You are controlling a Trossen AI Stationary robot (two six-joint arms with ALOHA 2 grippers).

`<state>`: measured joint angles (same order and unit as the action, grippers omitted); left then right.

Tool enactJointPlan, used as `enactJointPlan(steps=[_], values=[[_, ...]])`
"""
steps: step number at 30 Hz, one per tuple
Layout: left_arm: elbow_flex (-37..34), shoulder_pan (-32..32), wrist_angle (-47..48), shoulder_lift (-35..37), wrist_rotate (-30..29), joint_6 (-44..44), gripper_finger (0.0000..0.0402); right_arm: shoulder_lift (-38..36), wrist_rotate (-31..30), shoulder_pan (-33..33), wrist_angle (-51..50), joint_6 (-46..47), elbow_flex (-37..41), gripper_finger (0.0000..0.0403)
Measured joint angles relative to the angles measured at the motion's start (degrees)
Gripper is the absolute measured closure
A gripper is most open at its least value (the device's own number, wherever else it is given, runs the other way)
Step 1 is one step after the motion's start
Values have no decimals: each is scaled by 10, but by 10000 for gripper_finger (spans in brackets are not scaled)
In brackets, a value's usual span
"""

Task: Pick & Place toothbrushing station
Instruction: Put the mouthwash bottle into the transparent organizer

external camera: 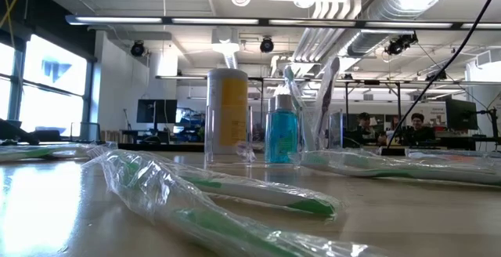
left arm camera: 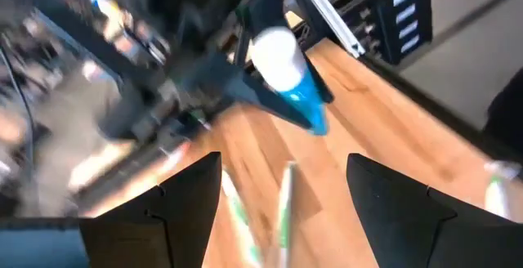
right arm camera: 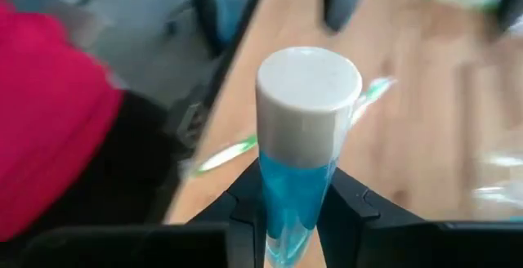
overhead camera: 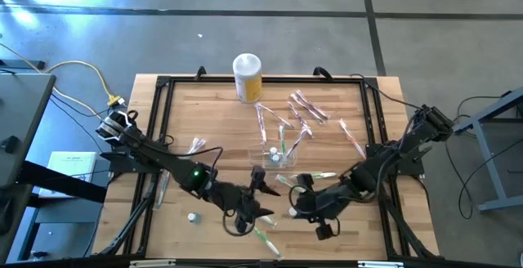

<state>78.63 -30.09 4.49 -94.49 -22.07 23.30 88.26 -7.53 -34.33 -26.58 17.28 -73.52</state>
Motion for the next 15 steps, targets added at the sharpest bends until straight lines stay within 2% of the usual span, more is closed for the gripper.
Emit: enactJointPlan(steps=[4,8,12,15], values=[[0,-1,-11,-2,-2,48,143,16,58,26,2,8,1,337],[0,1,-13,-2,3,57,143,27,71,44,-2,7,1,337],[0,1,-20,-9,65,117,143,39,107,61,0,5,0,333],[-1,0,-13,-14,81,148,143,42,130,70,9,-2,0,336]])
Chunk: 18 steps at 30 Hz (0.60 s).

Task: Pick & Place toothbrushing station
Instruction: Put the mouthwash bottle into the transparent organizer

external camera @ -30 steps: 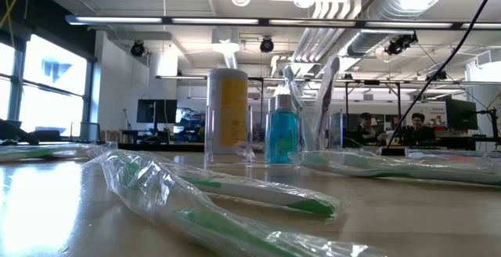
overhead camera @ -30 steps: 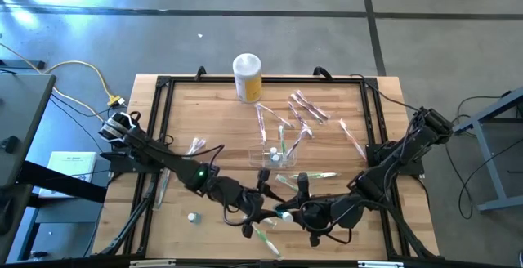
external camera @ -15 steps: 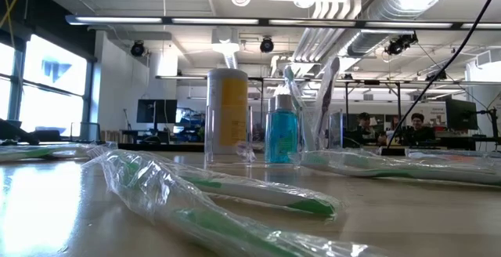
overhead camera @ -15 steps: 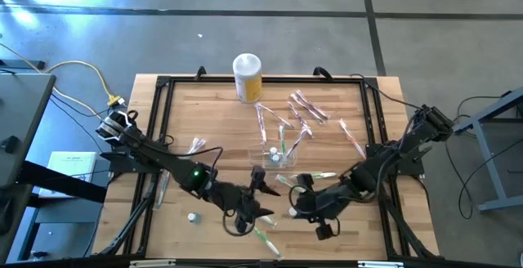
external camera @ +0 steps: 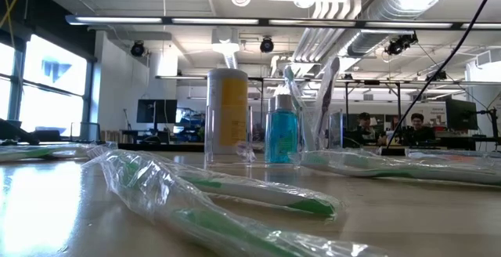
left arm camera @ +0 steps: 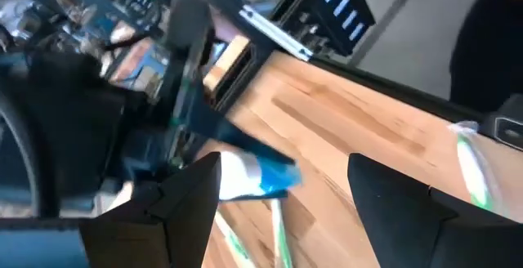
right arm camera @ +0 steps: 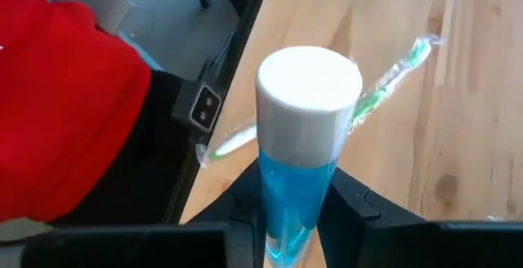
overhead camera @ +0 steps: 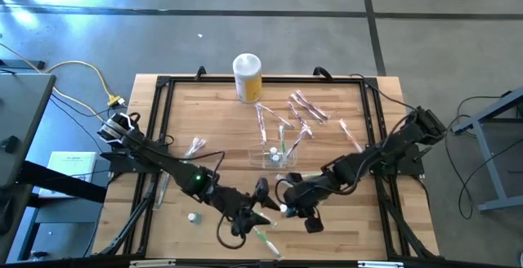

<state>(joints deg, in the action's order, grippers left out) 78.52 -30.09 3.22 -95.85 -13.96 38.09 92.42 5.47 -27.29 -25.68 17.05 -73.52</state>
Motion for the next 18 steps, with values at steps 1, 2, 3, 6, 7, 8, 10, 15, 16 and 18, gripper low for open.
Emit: enactJointPlan(steps=[1,2,3,6,7,8,10,15,16,18], values=[[1,0,-9,-5,2,3,143,0,4,2,1,0,0,336],[2,1,-12,-7,4,6,142,0,6,4,6,-1,0,336],[1,2,-7,-8,2,12,142,0,7,5,10,-1,0,336],[1,6,-31,-21,1,26,142,0,16,8,11,-1,0,336],[1,9,-40,-25,1,32,142,0,21,8,10,-1,0,336],[0,8,-40,-25,1,41,142,0,23,8,10,-1,0,336],[2,9,-49,-27,0,46,142,2,24,8,12,-2,0,336],[11,22,-46,-40,-2,42,142,7,25,11,11,-5,1,336],[11,22,-47,-40,0,46,142,7,26,11,12,-6,1,336],[12,22,-54,-39,7,49,142,7,26,11,11,-5,1,336]])
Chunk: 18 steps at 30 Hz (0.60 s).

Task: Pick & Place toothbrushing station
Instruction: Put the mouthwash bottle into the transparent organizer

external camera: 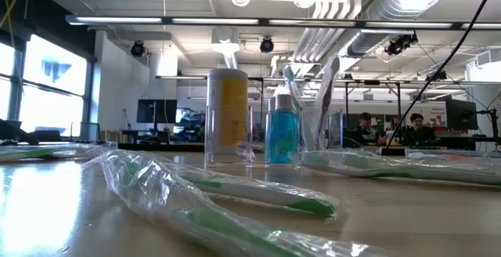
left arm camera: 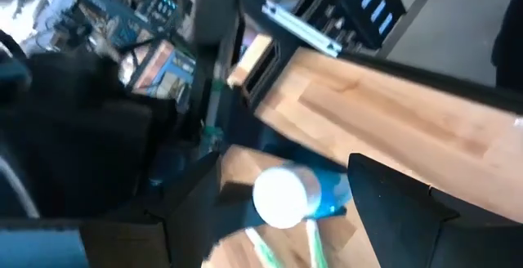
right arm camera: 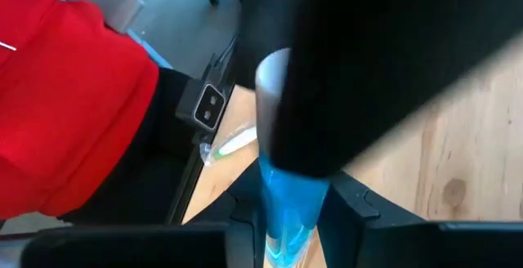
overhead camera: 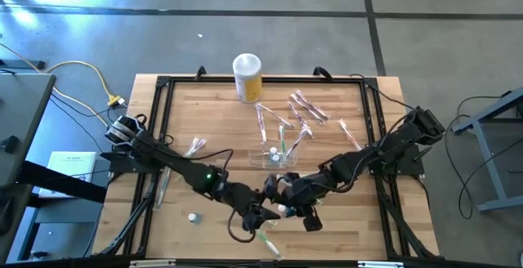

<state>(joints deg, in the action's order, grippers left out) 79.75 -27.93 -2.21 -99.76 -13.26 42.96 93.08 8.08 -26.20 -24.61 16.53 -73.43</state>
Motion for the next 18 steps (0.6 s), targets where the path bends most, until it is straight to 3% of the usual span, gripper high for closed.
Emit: enactJointPlan(steps=[18], values=[[1,-2,11,1,2,-31,142,0,-35,0,0,1,0,336]])
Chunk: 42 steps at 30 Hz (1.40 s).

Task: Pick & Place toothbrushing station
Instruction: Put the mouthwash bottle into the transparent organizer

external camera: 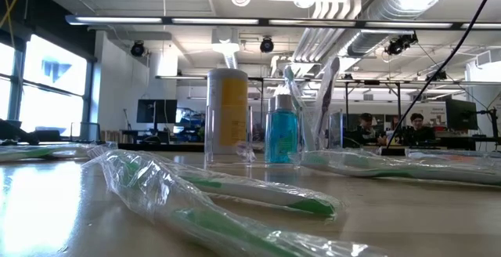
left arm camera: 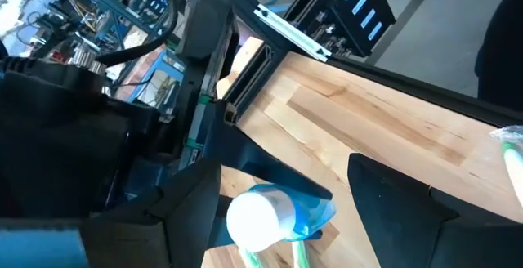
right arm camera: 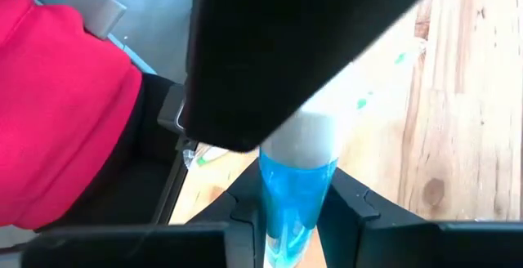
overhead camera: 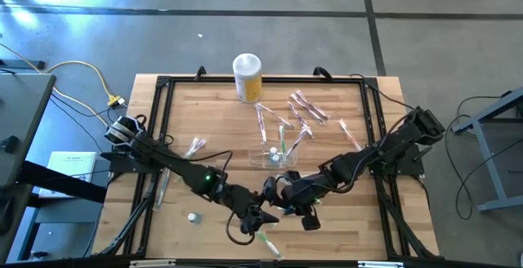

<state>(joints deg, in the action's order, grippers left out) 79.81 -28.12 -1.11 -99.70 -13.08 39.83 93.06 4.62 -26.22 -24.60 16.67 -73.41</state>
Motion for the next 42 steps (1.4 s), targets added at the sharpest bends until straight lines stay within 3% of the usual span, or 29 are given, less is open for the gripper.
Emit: enactJointPlan(steps=[9,24,42], values=[[0,8,27,-14,-3,-28,155,0,-1,0,9,3,1,336],[0,9,26,-14,25,-30,240,0,3,0,8,0,1,335],[0,9,30,-14,38,-26,246,0,4,0,-3,0,0,335]])
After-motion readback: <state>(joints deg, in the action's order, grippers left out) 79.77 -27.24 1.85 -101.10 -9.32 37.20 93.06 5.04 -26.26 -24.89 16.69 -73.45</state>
